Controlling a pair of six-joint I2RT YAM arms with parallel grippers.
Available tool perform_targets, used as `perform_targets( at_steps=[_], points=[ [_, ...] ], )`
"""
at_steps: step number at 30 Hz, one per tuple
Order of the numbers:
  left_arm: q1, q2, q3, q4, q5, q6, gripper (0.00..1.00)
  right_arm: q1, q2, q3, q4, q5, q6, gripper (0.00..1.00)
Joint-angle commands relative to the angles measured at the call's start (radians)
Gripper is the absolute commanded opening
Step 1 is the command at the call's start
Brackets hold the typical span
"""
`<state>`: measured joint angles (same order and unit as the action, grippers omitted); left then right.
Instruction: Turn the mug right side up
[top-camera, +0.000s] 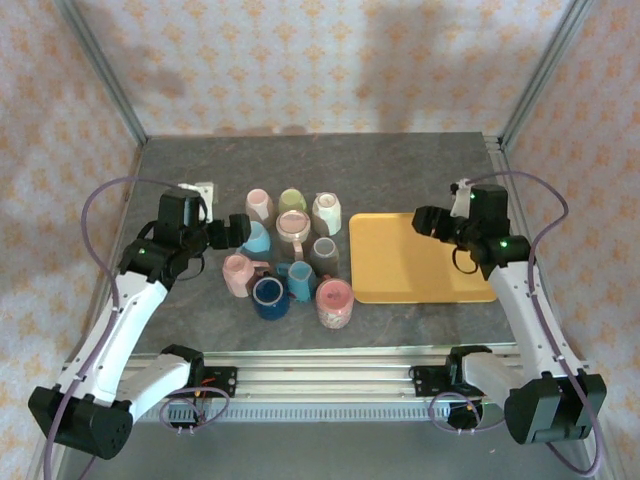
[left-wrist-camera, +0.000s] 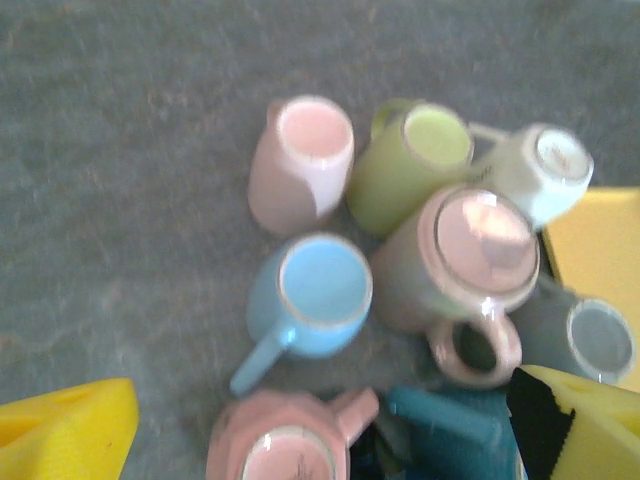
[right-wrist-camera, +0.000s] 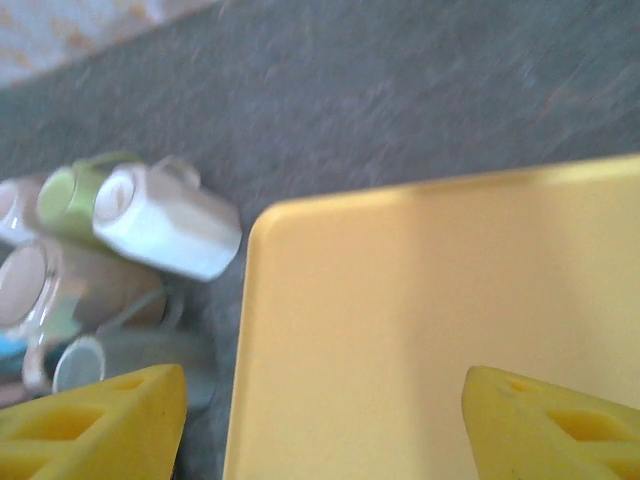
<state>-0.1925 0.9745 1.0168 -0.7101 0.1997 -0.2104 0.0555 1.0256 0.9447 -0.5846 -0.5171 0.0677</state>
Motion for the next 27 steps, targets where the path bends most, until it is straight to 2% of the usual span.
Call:
perform_targets(
  at_steps=[1, 6, 10, 12, 19, 22, 24, 27],
  points=[
    [-0.009, -0.013, 0.060, -0.234, 0.030, -0.020, 0.93, 0.006, -0.018, 0.035, -0.148, -0.095, -0.027, 0.72],
    [-0.013, -0.014, 0.088, -0.359, -0.022, -0.143, 0.86, 0.016, -0.034, 0.027, -0.180, -0.110, -0.011, 0.72],
    [-0.014, 0.018, 0.092, -0.392, 0.082, -0.199, 0.86, 0.025, -0.041, 0.021, -0.178, -0.144, -0.005, 0.69],
    [-0.015, 0.031, 0.084, -0.403, 0.085, -0.245, 0.85, 0.042, -0.038, 0.022, -0.170, -0.167, -0.021, 0.68],
    [-0.015, 0.027, 0.011, -0.371, 0.178, -0.454, 0.78, 0.154, -0.023, 0.023, -0.144, -0.102, -0.069, 0.65],
    [-0.015, 0.026, -0.031, -0.322, 0.255, -0.530, 0.65, 0.179, -0.012, 0.017, -0.124, -0.076, -0.054, 0.62],
    [-0.016, 0.025, -0.044, -0.318, 0.266, -0.556, 0.58, 0.192, -0.005, 0.014, -0.115, -0.064, -0.048, 0.60],
    [-0.015, 0.018, -0.080, -0.283, 0.263, -0.617, 0.37, 0.204, 0.005, 0.012, -0.104, -0.053, -0.037, 0.59]
  ],
)
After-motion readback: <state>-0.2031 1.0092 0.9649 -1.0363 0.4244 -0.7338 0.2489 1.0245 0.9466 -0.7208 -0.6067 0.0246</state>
